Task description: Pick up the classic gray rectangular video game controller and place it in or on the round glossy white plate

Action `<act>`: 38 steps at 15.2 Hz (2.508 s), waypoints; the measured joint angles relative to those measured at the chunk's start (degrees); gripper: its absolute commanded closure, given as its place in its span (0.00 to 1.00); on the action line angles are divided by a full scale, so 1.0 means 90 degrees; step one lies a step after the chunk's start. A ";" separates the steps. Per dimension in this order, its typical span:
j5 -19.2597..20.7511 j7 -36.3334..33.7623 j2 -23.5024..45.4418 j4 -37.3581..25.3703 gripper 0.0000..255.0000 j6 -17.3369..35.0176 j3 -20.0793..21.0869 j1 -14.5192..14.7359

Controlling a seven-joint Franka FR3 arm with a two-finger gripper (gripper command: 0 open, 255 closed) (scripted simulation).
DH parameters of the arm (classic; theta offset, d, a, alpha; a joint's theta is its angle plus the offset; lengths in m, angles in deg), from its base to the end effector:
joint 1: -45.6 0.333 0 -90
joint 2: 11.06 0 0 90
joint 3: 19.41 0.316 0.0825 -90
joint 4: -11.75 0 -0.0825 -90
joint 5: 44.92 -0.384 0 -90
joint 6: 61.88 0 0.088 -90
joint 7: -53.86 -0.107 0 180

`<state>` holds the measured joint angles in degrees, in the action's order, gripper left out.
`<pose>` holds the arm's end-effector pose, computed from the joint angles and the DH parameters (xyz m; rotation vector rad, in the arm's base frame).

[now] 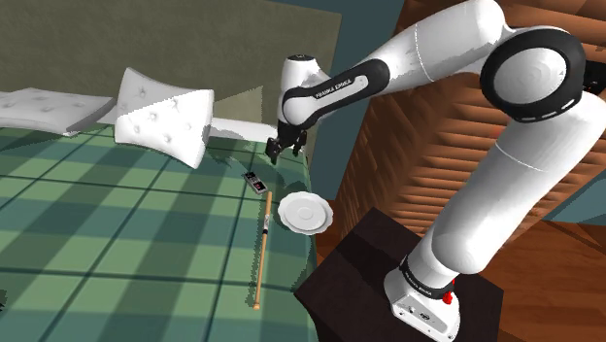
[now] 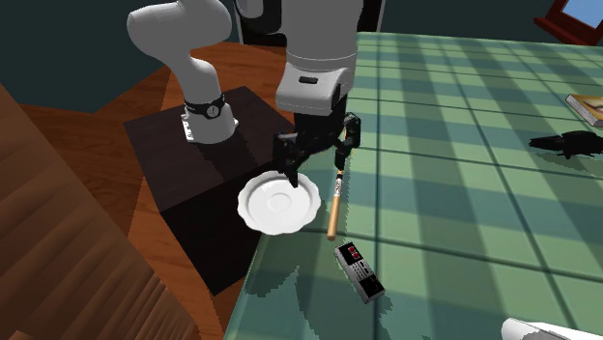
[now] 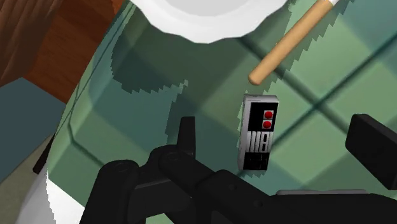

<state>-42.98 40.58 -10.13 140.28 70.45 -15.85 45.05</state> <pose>0.5291 0.0271 0.3648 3.1136 -0.2451 0.0830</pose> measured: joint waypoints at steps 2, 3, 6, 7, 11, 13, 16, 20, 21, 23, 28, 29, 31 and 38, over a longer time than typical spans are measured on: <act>-0.0017 -0.0020 0.0490 -0.0267 0.00 0.0219 -0.0010 -0.0009; -0.0030 -0.0023 0.0706 -0.0393 0.00 0.0308 -0.0015 -0.0015; -0.0050 -0.0130 0.1426 -0.0819 0.00 0.0596 0.0001 0.0022; -0.0067 -0.0127 0.1661 -0.1032 0.00 0.0615 -0.0002 0.0016; -0.0113 -0.0166 0.2706 -0.1896 0.00 0.0793 -0.0010 0.0021; -0.0139 -0.0204 0.3188 -0.2405 0.00 0.0763 -0.0005 0.0041; -0.0157 -0.0202 0.3645 -0.2732 0.00 0.0889 -0.0009 0.0036; -0.0145 -0.0217 0.3940 -0.2842 0.00 0.1074 -0.0019 0.0055; -0.0143 -0.0219 0.4000 -0.2842 0.00 0.1136 -0.0021 0.0058; -0.0139 -0.0221 0.4094 -0.2870 0.00 0.1201 -0.0025 0.0062; -0.0137 -0.0222 0.4121 -0.2876 0.00 0.1224 -0.0026 0.0064; -0.0137 -0.0222 0.4121 -0.2876 1.00 0.1224 -0.0026 0.0064; -0.0136 -0.0222 0.4111 -0.2880 1.00 0.1222 -0.0031 0.0061; -0.0137 -0.0224 0.4111 -0.2893 1.00 0.1215 -0.0025 0.0066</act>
<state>-44.21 38.57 26.87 114.24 81.39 -16.08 45.64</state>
